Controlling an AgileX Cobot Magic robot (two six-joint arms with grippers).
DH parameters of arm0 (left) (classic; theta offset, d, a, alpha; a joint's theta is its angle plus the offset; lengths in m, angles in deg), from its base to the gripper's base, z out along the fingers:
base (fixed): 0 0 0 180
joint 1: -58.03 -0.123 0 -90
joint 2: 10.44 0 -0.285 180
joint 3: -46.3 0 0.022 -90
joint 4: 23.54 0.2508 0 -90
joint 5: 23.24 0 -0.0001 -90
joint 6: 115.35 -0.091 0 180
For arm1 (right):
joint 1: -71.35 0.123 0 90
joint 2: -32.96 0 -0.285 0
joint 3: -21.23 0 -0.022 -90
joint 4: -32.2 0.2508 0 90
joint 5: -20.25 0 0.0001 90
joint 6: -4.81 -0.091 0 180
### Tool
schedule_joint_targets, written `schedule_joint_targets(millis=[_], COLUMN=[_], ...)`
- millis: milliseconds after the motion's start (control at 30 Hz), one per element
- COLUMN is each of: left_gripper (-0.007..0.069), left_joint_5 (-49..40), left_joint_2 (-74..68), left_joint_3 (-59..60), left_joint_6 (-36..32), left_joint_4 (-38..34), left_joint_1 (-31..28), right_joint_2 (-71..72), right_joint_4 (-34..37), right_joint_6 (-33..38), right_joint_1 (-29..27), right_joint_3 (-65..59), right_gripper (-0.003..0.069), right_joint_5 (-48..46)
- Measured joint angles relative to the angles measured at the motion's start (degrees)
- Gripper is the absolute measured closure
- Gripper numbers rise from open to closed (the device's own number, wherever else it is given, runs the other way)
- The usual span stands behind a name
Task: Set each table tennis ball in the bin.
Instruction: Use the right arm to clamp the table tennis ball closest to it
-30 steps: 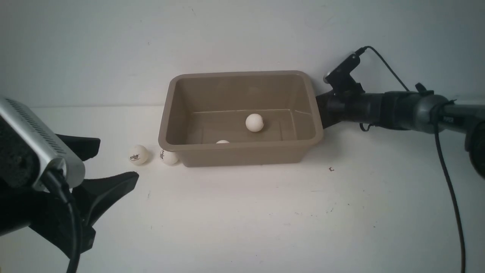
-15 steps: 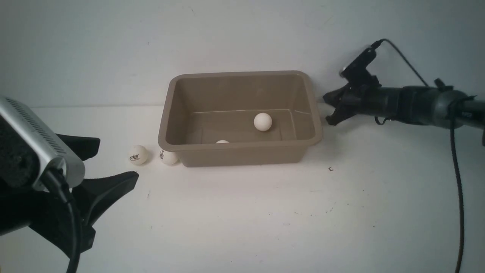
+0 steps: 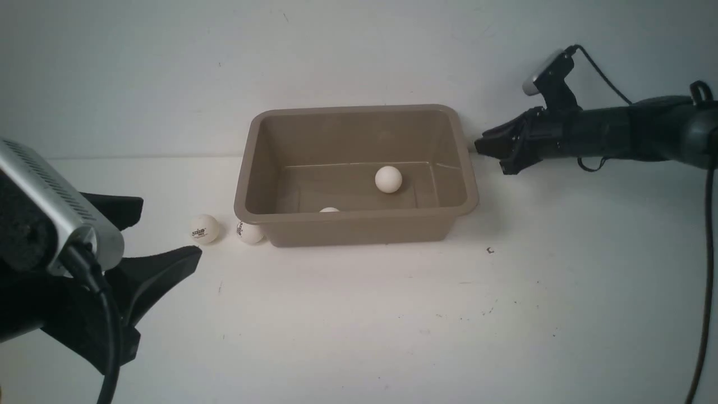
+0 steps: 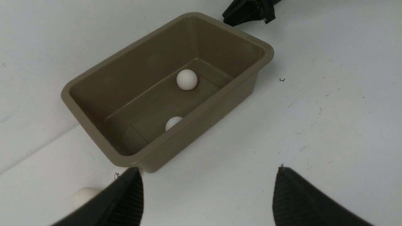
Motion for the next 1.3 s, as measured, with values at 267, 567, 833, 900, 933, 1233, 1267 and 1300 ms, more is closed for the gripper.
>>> schedule_joint_targets(millis=[267, 567, 833, 900, 933, 1233, 1267, 1300], left_gripper=[0.0125, 0.0125, 0.0125, 0.0125, 0.0125, 0.0125, 0.0125, 0.0125], left_joint_5=[-0.1, -0.6, -0.6, -0.6, -0.6, -0.9, -1.4, -1.5], left_joint_2=[0.0, 0.0, 0.0, 0.0, 0.0, 0.0, 0.0, 0.0], left_joint_3=[0.0, 0.0, 0.0, 0.0, 0.0, 0.0, 0.0, 0.0], left_joint_6=[0.0, 0.0, 0.0, 0.0, 0.0, 0.0, 0.0, 0.0], left_joint_4=[1.3, 1.7, 2.4, 2.4, 2.4, 2.5, 2.5, 2.5], left_joint_1=[0.0, 0.0, 0.0, 0.0, 0.0, 0.0, 0.0, 0.0], right_joint_2=[7.2, 14.1, 12.3, 11.0, 10.2, 5.8, 5.2, 4.9], right_joint_4=[-13.2, -15.8, -16.4, -16.4, -16.2, -12.9, -12.5, -12.4], right_joint_6=[-10.3, -24.3, -32.7, -32.7, -32.7, -27.9, -27.5, -27.5], right_joint_1=[-1.7, -9.5, -12.0, -10.0, -9.0, -0.2, 0.3, 0.4], right_joint_3=[0.1, 0.1, 0.1, 0.1, 0.1, 0.3, 1.0, 1.4], right_gripper=[0.0213, 0.0201, 0.0200, 0.0200, 0.0200, 0.0200, 0.0200, 0.0200], right_joint_5=[-5.2, -11.0, -12.4, -11.9, -11.1, 2.3, 4.0, 4.8])
